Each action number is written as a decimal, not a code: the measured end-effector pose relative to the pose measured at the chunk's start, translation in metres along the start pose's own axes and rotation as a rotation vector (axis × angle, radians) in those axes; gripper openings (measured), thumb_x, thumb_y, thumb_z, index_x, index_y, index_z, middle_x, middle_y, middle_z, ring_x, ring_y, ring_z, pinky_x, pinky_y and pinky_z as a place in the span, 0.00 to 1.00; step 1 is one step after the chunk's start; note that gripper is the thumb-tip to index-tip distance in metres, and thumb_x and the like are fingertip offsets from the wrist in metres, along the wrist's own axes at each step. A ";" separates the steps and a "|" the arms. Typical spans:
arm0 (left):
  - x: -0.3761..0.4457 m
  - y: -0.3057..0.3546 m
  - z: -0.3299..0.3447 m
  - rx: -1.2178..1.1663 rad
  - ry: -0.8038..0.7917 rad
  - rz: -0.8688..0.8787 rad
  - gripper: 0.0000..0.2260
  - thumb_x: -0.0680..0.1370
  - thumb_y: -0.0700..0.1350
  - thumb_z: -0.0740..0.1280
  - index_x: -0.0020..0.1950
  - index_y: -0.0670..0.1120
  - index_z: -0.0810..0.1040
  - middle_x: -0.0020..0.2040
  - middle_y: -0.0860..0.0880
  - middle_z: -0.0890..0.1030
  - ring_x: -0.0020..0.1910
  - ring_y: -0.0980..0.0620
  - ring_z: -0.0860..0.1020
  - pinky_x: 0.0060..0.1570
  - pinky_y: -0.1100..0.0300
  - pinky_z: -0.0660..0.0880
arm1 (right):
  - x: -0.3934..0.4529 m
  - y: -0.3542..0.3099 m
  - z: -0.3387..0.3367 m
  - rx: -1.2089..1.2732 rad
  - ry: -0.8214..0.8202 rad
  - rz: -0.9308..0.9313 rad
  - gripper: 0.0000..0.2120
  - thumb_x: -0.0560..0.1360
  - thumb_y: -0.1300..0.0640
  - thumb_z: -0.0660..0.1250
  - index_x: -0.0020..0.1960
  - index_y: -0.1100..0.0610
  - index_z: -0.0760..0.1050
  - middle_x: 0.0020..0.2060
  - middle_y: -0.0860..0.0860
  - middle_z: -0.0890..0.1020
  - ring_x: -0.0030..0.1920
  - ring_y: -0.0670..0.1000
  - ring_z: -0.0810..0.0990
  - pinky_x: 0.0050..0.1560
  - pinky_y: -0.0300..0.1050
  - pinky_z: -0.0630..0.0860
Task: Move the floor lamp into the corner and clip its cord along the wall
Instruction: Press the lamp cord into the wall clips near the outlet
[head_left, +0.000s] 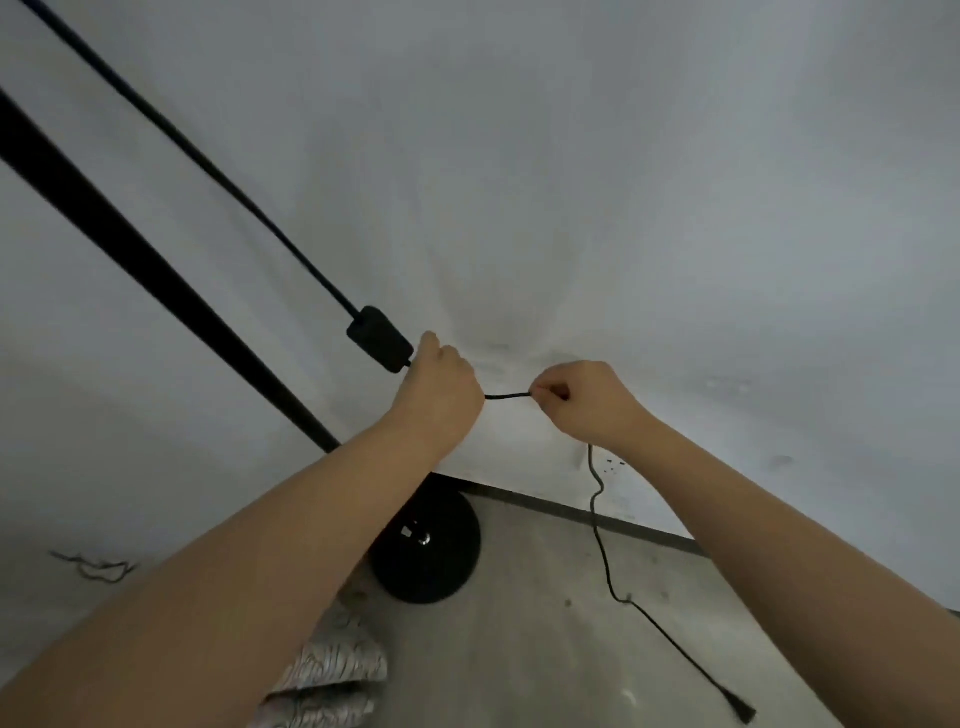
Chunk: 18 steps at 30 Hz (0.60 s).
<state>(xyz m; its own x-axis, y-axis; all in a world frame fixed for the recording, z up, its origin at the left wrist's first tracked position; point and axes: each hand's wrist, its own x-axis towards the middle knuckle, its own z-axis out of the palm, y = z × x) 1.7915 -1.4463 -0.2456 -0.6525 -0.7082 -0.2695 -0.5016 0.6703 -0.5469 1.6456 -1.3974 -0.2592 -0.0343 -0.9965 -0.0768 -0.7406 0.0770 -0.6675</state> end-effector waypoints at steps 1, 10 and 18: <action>0.002 -0.001 0.010 0.092 0.190 0.051 0.12 0.68 0.31 0.60 0.41 0.43 0.80 0.42 0.48 0.82 0.46 0.49 0.78 0.63 0.52 0.70 | 0.005 0.005 0.007 0.011 0.001 -0.025 0.10 0.74 0.64 0.59 0.49 0.64 0.79 0.46 0.61 0.83 0.39 0.49 0.71 0.33 0.28 0.66; 0.016 -0.013 0.102 0.187 0.816 -0.011 0.15 0.75 0.40 0.57 0.39 0.41 0.83 0.33 0.47 0.84 0.32 0.50 0.81 0.48 0.46 0.80 | 0.033 0.044 0.046 -0.134 0.192 -0.267 0.10 0.74 0.59 0.62 0.46 0.63 0.79 0.36 0.57 0.81 0.36 0.51 0.73 0.37 0.40 0.64; 0.036 0.005 0.119 -0.221 1.103 -0.157 0.09 0.73 0.38 0.65 0.34 0.36 0.80 0.20 0.43 0.78 0.19 0.48 0.76 0.48 0.38 0.77 | 0.031 0.031 0.056 -0.338 0.389 -0.326 0.10 0.74 0.57 0.61 0.46 0.60 0.78 0.43 0.58 0.81 0.43 0.58 0.77 0.40 0.46 0.69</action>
<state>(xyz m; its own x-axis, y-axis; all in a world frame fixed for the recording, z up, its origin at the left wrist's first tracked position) 1.8335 -1.4945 -0.3528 -0.6625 -0.2793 0.6950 -0.6401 0.6930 -0.3317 1.6591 -1.4242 -0.3243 0.0343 -0.9111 0.4108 -0.9240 -0.1855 -0.3344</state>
